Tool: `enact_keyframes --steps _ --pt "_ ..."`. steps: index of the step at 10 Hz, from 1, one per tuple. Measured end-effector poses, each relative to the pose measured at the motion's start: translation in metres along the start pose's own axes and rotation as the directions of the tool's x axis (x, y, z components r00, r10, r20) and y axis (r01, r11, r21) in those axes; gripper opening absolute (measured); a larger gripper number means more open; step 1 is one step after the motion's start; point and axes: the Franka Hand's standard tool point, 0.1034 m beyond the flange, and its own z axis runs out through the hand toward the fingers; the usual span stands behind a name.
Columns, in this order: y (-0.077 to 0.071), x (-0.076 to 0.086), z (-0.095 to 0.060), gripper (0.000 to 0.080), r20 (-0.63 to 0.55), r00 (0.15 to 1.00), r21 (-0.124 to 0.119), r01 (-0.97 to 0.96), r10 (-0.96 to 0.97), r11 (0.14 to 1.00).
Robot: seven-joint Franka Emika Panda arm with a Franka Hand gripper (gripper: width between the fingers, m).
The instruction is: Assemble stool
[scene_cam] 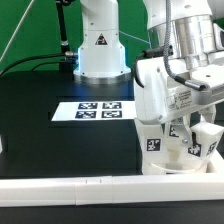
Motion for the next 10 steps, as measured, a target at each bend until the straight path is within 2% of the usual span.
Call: enact_keyframes --steps 2,3,4,5,6,7,8,10 --pt "0.001 -0.001 0.000 0.0337 0.001 1.000 -0.001 0.030 -0.030 1.000" --pt "0.001 0.000 0.000 0.0415 0.000 0.999 -0.001 0.053 -0.053 0.999" --pt "0.001 0.000 0.000 0.0415 0.000 0.998 -0.001 0.061 -0.061 0.998" --pt "0.001 0.000 0.000 0.0582 0.000 0.998 -0.001 0.062 -0.062 0.998" --pt "0.001 0.000 0.000 0.0582 0.000 0.998 -0.001 0.064 -0.064 0.998" --pt "0.000 -0.001 -0.001 0.0638 0.002 0.997 0.000 0.071 -0.071 0.997" --pt "-0.003 -0.011 -0.014 0.0646 0.024 0.994 -0.004 0.106 -0.105 0.994" --pt "-0.008 -0.030 -0.050 0.0646 0.080 0.990 0.014 0.118 -0.118 0.993"
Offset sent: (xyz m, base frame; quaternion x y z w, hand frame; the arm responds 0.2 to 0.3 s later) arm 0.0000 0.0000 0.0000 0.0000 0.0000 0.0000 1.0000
